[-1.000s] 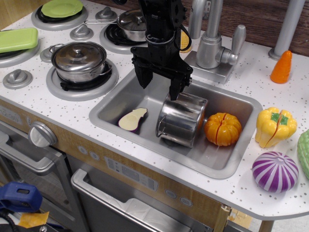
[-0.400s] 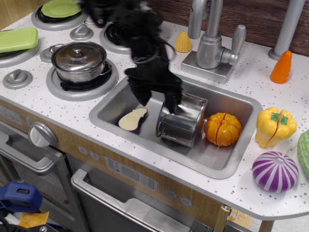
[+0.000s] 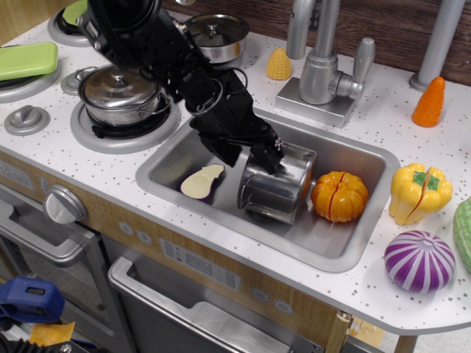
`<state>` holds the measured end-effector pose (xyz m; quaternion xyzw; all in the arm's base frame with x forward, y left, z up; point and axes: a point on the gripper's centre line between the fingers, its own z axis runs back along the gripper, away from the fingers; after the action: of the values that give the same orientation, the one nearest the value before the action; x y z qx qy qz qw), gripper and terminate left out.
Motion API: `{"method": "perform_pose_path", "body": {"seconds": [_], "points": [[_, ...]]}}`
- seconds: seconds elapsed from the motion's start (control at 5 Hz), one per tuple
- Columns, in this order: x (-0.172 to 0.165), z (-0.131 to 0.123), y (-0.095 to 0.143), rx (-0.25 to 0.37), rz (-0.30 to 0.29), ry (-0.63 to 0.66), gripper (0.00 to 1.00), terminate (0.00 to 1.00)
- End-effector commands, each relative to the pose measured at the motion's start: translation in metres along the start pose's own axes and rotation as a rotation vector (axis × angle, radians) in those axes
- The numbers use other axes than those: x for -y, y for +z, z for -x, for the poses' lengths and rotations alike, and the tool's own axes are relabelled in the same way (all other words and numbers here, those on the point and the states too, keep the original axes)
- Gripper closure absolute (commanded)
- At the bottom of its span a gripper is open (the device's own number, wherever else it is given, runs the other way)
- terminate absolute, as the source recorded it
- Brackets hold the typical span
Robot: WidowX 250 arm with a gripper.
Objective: Flip pot upright in sink
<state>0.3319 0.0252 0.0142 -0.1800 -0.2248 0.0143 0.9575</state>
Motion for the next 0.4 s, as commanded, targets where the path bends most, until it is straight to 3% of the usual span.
{"method": "perform_pose_path", "body": {"seconds": [0.0,0.2], "points": [[-0.0025,-0.0173,0.0158,0.153,0.137,-0.009,0.00,0.00],[-0.0023,-0.0146,0.0139,0.179,0.221,0.036,0.00,0.00]]}}
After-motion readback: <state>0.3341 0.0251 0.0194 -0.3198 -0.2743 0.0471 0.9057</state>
